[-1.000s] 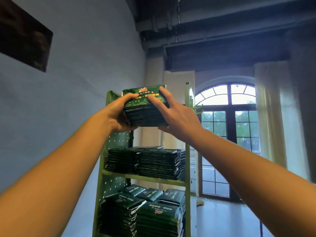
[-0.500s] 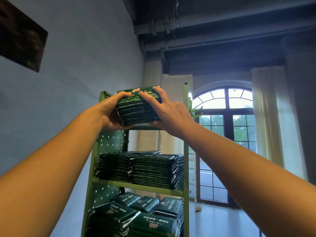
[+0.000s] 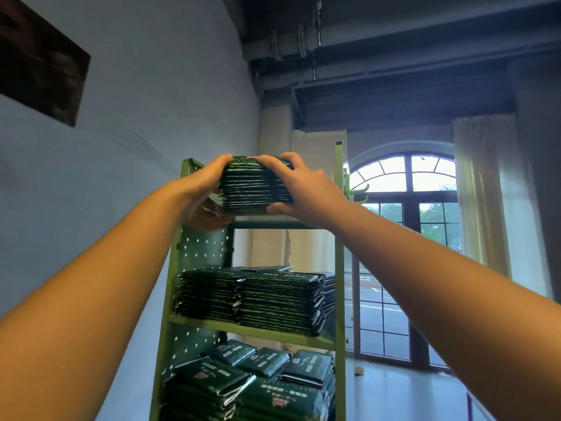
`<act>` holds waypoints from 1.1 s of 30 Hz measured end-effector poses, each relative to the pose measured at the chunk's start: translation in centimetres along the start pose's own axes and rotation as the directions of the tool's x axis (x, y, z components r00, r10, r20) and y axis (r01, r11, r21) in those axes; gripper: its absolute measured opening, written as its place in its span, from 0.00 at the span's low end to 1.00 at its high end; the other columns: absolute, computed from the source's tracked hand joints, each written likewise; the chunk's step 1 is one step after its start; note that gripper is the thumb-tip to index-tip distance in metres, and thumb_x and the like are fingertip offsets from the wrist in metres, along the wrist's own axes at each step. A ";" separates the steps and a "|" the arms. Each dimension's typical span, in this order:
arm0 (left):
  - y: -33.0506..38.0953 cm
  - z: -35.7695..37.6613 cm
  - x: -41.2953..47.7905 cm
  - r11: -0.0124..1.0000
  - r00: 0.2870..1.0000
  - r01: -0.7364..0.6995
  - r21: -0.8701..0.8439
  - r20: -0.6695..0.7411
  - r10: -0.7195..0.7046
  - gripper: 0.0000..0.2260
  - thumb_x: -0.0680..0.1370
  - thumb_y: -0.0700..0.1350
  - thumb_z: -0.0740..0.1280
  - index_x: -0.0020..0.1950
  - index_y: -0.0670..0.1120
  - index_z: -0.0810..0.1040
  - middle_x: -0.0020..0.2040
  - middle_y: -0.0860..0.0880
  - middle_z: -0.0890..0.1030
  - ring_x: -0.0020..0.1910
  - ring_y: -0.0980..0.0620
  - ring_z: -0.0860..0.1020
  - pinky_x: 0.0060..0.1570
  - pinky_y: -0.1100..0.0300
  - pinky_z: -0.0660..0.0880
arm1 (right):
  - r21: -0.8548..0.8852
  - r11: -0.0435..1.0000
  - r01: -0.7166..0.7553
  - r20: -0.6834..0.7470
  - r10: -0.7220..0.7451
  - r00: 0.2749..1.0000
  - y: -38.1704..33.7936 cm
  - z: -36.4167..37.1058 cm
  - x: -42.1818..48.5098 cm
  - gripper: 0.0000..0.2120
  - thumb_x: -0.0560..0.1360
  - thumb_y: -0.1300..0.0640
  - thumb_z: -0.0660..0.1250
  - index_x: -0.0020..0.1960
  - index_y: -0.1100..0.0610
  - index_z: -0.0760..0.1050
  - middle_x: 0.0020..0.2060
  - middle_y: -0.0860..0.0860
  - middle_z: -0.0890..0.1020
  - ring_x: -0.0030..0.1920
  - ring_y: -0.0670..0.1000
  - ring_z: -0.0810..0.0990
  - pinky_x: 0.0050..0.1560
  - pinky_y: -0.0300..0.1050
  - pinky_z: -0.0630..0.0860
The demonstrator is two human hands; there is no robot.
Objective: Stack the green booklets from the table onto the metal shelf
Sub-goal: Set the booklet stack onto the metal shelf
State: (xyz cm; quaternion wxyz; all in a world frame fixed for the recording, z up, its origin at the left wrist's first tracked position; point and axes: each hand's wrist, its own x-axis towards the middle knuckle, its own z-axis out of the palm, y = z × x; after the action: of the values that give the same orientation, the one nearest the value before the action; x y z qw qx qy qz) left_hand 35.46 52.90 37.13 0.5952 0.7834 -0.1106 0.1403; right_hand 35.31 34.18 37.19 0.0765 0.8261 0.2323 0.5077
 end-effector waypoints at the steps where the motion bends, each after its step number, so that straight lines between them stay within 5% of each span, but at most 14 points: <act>1: -0.1 0.4 0.3 0.995 0.991 -0.064 0.075 -0.111 0.072 0.35 0.73 0.71 0.52 0.62 0.43 0.72 0.57 0.40 0.78 0.53 0.43 0.77 0.48 0.52 0.75 | 0.020 1.000 -0.005 0.002 0.005 1.000 0.0 0.1 0.2 0.37 0.73 0.46 0.69 0.74 0.40 0.52 0.70 0.52 0.62 0.53 0.63 0.77 0.55 0.56 0.76; 4: -1.0 2.5 0.2 0.906 0.817 -0.261 0.333 -0.424 0.391 0.32 0.79 0.63 0.54 0.76 0.45 0.56 0.74 0.41 0.63 0.70 0.40 0.65 0.67 0.46 0.64 | 0.053 0.998 -0.028 0.020 0.027 0.999 0.2 0.5 1.1 0.37 0.72 0.45 0.69 0.74 0.41 0.52 0.69 0.53 0.64 0.56 0.62 0.76 0.57 0.58 0.75; 6: -1.7 3.5 0.1 0.782 0.675 -0.348 0.517 -0.441 0.592 0.27 0.82 0.57 0.53 0.78 0.49 0.52 0.77 0.44 0.56 0.74 0.42 0.57 0.70 0.44 0.58 | 0.047 0.999 -0.025 0.032 0.024 0.999 0.0 0.8 1.6 0.38 0.72 0.44 0.69 0.74 0.42 0.51 0.69 0.54 0.65 0.56 0.62 0.77 0.57 0.59 0.76; 10: -2.9 3.6 1.6 0.701 0.623 -0.321 0.636 -0.416 0.662 0.25 0.83 0.56 0.50 0.79 0.53 0.51 0.79 0.47 0.44 0.78 0.46 0.43 0.74 0.43 0.47 | 0.082 0.996 -0.032 0.019 0.030 0.999 -0.4 1.6 2.3 0.41 0.71 0.43 0.70 0.74 0.46 0.48 0.67 0.55 0.68 0.55 0.62 0.77 0.55 0.59 0.76; 15: -4.1 3.6 3.7 0.620 0.515 -0.261 0.740 -0.437 0.737 0.25 0.83 0.55 0.49 0.79 0.52 0.50 0.79 0.46 0.40 0.78 0.45 0.40 0.73 0.42 0.44 | 0.152 0.987 -0.048 0.020 0.046 0.999 -0.6 3.1 3.4 0.42 0.70 0.43 0.71 0.73 0.50 0.49 0.67 0.54 0.69 0.58 0.60 0.76 0.58 0.57 0.72; 33: -7.3 0.7 8.3 0.679 0.747 -0.218 0.701 -0.328 0.579 0.26 0.84 0.54 0.43 0.79 0.49 0.39 0.79 0.49 0.37 0.77 0.50 0.36 0.74 0.44 0.43 | 0.298 0.948 -0.114 0.137 0.075 0.988 -2.2 5.2 5.7 0.45 0.74 0.48 0.68 0.77 0.47 0.39 0.72 0.54 0.62 0.66 0.59 0.69 0.64 0.54 0.67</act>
State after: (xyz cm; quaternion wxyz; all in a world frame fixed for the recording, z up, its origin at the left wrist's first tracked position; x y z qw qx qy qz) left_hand 45.73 54.16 33.31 0.2604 0.8178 -0.0661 0.5090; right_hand 41.33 39.28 38.54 -0.0619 0.8682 0.2626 0.4164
